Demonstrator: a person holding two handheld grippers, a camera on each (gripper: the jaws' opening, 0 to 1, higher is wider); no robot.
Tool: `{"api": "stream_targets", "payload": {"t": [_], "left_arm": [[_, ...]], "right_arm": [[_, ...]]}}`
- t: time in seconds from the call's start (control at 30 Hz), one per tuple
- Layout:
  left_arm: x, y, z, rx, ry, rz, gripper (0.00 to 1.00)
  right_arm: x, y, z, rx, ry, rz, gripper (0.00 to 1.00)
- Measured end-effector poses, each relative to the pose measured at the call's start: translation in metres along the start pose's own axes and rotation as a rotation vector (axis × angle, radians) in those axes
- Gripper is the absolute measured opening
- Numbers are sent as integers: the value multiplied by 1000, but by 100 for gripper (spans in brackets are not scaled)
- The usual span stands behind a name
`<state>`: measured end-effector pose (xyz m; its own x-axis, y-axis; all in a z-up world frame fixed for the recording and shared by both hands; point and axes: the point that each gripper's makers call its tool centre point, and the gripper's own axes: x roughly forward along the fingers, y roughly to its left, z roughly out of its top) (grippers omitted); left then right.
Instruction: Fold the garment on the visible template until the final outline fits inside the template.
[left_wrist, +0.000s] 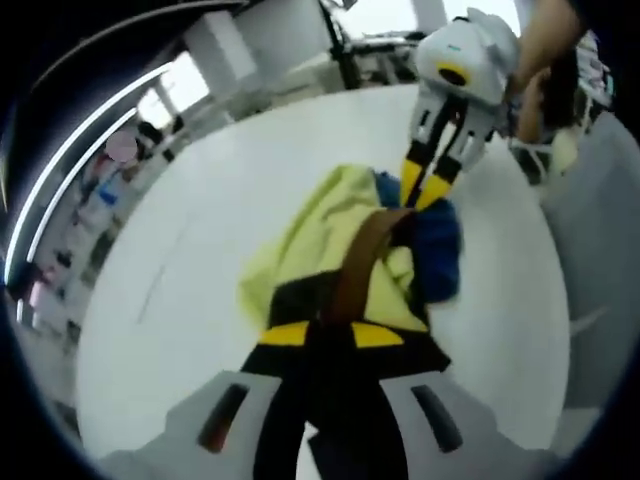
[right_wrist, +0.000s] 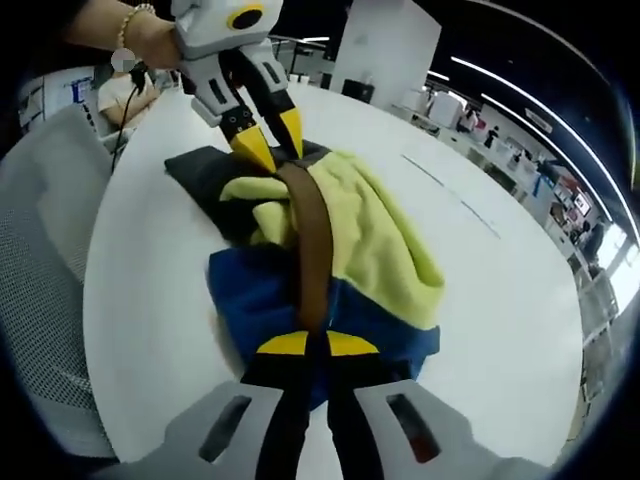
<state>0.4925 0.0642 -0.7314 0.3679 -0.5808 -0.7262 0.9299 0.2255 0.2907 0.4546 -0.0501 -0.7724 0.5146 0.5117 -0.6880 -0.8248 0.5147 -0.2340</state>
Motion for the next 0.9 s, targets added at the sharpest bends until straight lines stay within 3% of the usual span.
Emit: {"api": "stream_targets", "payload": {"t": [0.23, 0.57, 0.8, 0.9], "left_arm": [[0, 0, 2, -12, -6, 2, 2], [-12, 0, 12, -124, -68, 5, 0], [-25, 2, 19, -167, -100, 38, 0], [-37, 4, 31, -202, -149, 79, 0]], "right_arm": [[1, -4, 6, -30, -13, -20, 3], [-16, -19, 18, -8, -40, -83, 3], [-33, -31, 33, 41, -79, -134, 3], [-44, -36, 43, 155, -120, -157, 2]]}}
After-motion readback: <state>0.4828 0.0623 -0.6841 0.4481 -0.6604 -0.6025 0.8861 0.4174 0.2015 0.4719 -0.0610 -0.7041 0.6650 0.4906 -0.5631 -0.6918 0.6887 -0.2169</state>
